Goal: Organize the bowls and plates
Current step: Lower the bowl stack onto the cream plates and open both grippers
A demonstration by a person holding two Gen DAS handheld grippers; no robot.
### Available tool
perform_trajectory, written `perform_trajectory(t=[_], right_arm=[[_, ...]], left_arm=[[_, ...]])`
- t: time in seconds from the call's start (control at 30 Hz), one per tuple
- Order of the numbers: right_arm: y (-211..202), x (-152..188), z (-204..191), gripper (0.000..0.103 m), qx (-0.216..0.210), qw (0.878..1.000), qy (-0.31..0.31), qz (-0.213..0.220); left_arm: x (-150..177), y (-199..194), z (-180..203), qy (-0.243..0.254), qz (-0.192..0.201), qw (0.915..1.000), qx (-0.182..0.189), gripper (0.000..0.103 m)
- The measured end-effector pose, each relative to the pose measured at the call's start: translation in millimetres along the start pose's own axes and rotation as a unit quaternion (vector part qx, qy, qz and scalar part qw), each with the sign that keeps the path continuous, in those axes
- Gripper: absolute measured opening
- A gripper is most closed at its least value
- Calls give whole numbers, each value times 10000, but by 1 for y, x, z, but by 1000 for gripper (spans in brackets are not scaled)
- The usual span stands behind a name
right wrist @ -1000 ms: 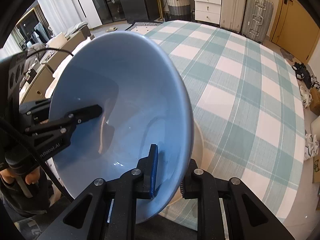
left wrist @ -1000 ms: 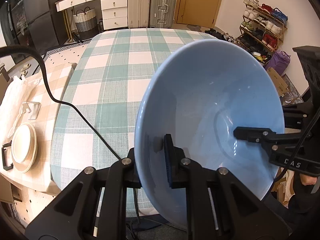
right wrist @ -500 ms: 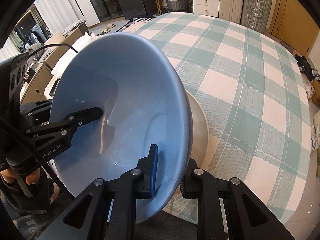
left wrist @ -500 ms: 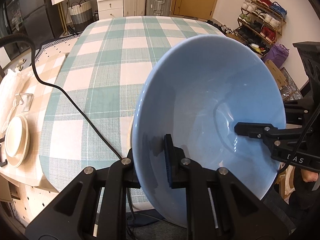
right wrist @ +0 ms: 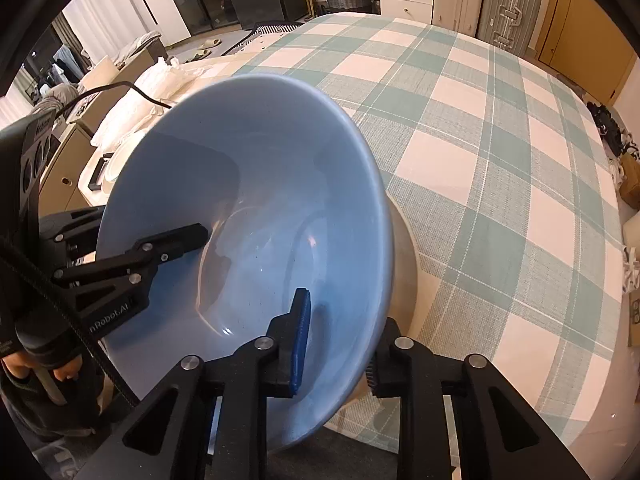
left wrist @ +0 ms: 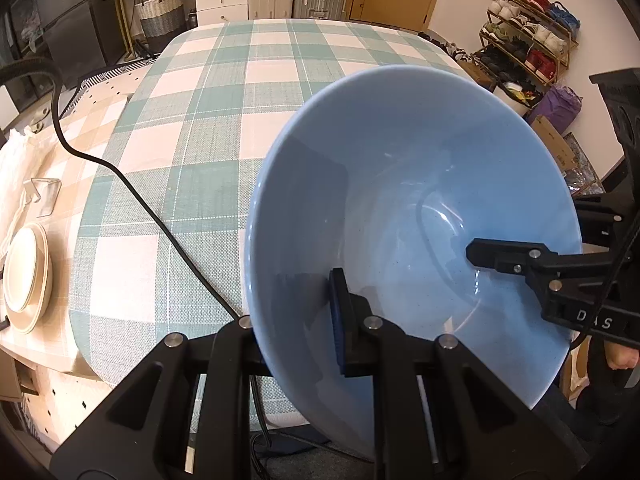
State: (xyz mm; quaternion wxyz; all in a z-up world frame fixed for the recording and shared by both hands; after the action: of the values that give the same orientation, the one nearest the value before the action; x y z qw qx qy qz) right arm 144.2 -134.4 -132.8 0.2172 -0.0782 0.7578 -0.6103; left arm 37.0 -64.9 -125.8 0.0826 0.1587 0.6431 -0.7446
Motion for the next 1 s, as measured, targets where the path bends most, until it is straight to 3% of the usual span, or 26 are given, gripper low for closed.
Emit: perform_trajectory(t=[0.3, 0.37, 0.47, 0.53, 0.6, 0.67, 0.73, 0.77, 0.83, 1.0], right_arm=[[-5, -8, -2, 29, -4, 9997, 12, 232], [-6, -9, -3, 29, 60, 9996, -38, 274], [-8, -9, -3, 31, 20, 9995, -40, 302], [-12, -11, -3, 38, -40, 9992, -30, 385], [-18, -12, -3, 48, -100, 9984, -44, 546], [-24, -13, -3, 50, -86, 9978, -71, 651], [-29, -13, -4, 56, -80, 9972, -107, 742], [-32, -12, -4, 59, -83, 9968, -137, 785], [-36, -12, -4, 74, -114, 9961, -188, 851], [-47, -9, -4, 81, -235, 9947, -197, 980]], left_arm=[[-6, 9, -6, -66, -72, 9999, 39, 20], [-8, 10, -6, -52, -75, 10000, -7, 23], [-12, 8, -9, -83, -16, 10000, -27, 37], [-12, 4, -13, -131, 65, 9999, -61, 50], [-15, 1, -16, -152, 123, 9998, -63, 53], [-15, -3, -19, -170, 167, 9997, -53, 59], [-16, -7, -21, -163, 235, 9996, -62, 71], [-17, -9, -21, -154, 258, 9995, -94, 73], [-16, -13, -21, -100, 301, 9994, -165, 74], [-14, -20, -21, -1, 402, 9986, -344, 76]])
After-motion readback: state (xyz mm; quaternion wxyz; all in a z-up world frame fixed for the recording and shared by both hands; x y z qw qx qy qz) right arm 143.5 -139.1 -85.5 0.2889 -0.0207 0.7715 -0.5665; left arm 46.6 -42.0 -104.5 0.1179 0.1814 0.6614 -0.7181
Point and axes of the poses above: each gripper's, at about its wrist camera, not at the fingertips, and y roughly the way its jaws point, z to its right, x to its underside, the point moved 7 cm from there along y, roughly the way its jaws point, and after that the axes turned 7 degrees about -z, right-handed, at the moved point
